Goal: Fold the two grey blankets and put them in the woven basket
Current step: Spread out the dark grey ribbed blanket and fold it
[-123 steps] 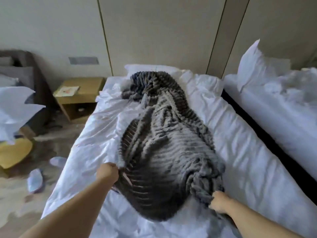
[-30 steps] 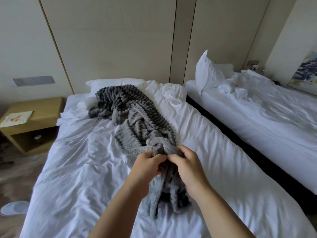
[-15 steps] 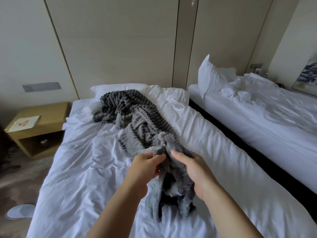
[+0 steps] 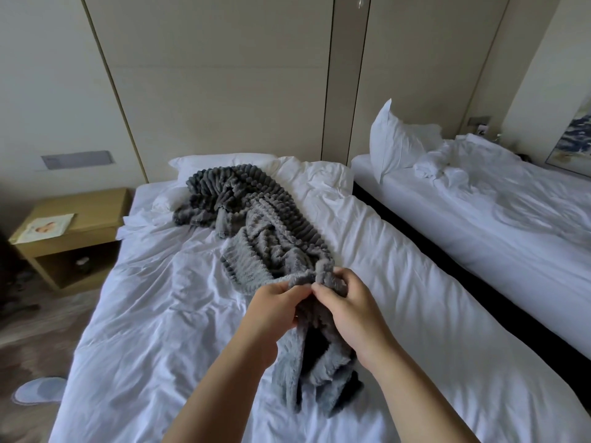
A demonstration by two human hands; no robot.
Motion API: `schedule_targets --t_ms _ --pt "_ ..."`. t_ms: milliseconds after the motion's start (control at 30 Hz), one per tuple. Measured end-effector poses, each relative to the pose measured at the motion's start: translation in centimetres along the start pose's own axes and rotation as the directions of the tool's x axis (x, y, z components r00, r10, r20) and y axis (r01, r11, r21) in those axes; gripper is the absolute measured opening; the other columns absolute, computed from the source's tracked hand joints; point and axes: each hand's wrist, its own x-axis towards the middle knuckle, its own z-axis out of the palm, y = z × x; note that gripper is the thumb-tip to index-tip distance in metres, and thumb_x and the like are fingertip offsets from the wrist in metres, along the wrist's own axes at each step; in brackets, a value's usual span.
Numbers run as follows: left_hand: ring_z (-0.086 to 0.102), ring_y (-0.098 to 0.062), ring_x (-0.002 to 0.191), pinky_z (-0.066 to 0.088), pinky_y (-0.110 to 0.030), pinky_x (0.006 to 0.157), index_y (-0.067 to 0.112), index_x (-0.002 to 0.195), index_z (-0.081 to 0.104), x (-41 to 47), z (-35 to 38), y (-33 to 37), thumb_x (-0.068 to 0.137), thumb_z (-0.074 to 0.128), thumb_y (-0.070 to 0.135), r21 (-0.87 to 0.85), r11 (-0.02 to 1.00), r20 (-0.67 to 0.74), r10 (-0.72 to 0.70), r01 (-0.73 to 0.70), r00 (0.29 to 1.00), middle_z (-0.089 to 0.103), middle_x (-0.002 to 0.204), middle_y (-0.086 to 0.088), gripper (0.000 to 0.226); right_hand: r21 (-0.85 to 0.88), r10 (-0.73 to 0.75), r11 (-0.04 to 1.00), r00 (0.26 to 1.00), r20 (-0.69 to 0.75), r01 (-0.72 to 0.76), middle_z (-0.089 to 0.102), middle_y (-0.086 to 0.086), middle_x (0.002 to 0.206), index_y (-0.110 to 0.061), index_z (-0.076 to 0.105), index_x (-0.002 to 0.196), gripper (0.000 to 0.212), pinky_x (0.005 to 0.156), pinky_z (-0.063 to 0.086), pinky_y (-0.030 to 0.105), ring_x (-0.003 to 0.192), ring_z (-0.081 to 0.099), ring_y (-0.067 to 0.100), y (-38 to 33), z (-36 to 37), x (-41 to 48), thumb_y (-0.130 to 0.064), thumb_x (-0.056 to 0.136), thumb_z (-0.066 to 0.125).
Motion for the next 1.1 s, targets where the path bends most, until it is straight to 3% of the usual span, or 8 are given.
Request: schedule_targets --t_ms 133,267,400,500,700,867,967,1100 --pt "0.058 -0.017 0.064 0.047 -0.031 0.069 0.011 0.072 0.068 0.5 -0.7 -0.1 0.088 0.064 0.017 -0.014 1.0 -0.052 -0.023 0.022 0.998 0.067 0.064 -0.002 0.018 0.19 0.094 0.981 0.969 -0.23 -0.05 0.059 -0.002 0.06 -0.011 0.062 0.07 0.026 0.06 0.039 0.027 0.062 0.054 0.018 0.0 -1.3 1.2 -0.028 0.09 0.061" --pt "0.055 -0.016 0.062 0.046 -0.029 0.067 0.011 0.072 0.069 0.8 -1.1 -0.3 0.089 0.064 0.017 -0.026 0.999 -0.074 -0.038 0.036 0.997 0.065 0.063 -0.001 0.019 0.385 0.108 0.904 0.772 -0.627 0.186 0.062 -0.003 0.079 -0.023 0.057 0.079 0.018 0.069 0.045 0.03 0.071 0.057 0.015 -0.9 -2.8 1.6 -0.024 0.096 0.053" --pt "0.054 -0.019 0.065 0.045 -0.029 0.064 0.005 0.08 0.069 0.8 0.2 -0.4 0.089 0.063 0.019 0.002 0.999 -0.026 -0.045 0.045 0.999 0.063 0.069 -0.007 0.017 -0.038 -0.245 0.968 0.904 -0.35 0.248 0.066 -0.009 0.091 -0.025 0.055 0.092 0.007 0.073 0.05 0.025 0.084 0.063 0.012 -1.5 -0.1 0.2 -0.022 0.09 0.061" --pt "0.058 -0.018 0.065 0.047 -0.03 0.064 0.001 0.086 0.071 0.7 0.7 -0.4 0.089 0.058 0.018 -0.007 0.999 -0.007 -0.038 0.038 0.999 0.065 0.071 -0.008 0.021 -0.164 -0.194 0.97 0.978 -0.08 0.179 0.069 -0.004 0.096 -0.017 0.064 0.101 0.013 0.086 0.052 0.036 0.093 0.063 0.012 -1.2 1.1 -0.3 -0.021 0.089 0.061" --pt "0.063 -0.012 0.054 0.048 -0.029 0.062 0.018 0.066 0.077 1.3 0.3 -0.3 0.094 0.054 0.02 -0.079 0.997 -0.012 0.0 -0.001 1.0 0.07 0.064 -0.003 0.036 -0.028 -0.188 0.982 0.976 -0.107 0.186 0.068 -0.007 0.104 -0.022 0.071 0.105 0.023 0.093 0.051 0.032 0.1 0.063 0.007 -0.9 0.0 -0.4 -0.011 0.088 0.061" --pt "0.058 -0.013 0.05 0.046 -0.024 0.053 0.013 0.062 0.071 1.1 0.6 -0.4 0.089 0.05 0.057 -0.031 0.999 -0.016 0.016 -0.017 1.0 0.063 0.058 -0.003 0.056 -0.153 -0.292 0.944 0.956 0.022 0.292 0.062 -0.004 0.098 -0.014 0.071 0.113 0.027 0.086 0.053 0.033 0.09 0.063 0.015 0.4 0.5 -0.2 -0.005 0.089 0.06" --pt "0.05 -0.017 0.055 0.044 -0.026 0.054 0.007 0.068 0.059 1.6 0.4 1.1 0.088 0.064 0.037 0.108 0.992 -0.147 0.081 -0.066 0.986 0.053 0.059 -0.006 0.036 -0.09 -0.337 0.934 0.935 0.114 0.347 0.061 -0.006 0.109 -0.02 0.063 0.123 0.048 0.09 0.05 0.022 0.104 0.06 0.009 0.6 0.7 0.2 0.004 0.081 0.057" --pt "0.058 -0.021 0.072 0.052 -0.03 0.066 -0.007 0.105 0.058 2.3 -0.4 5.9 0.099 0.044 0.011 -0.284 0.958 -0.018 0.035 -0.039 0.999 0.06 0.086 -0.018 0.024 -0.187 -0.316 0.938 0.941 -0.122 0.291 0.063 -0.009 0.09 -0.034 0.056 0.091 0.037 0.069 0.047 0.022 0.083 0.06 0.009 1.1 2.3 2.4 -0.005 0.07 0.064"
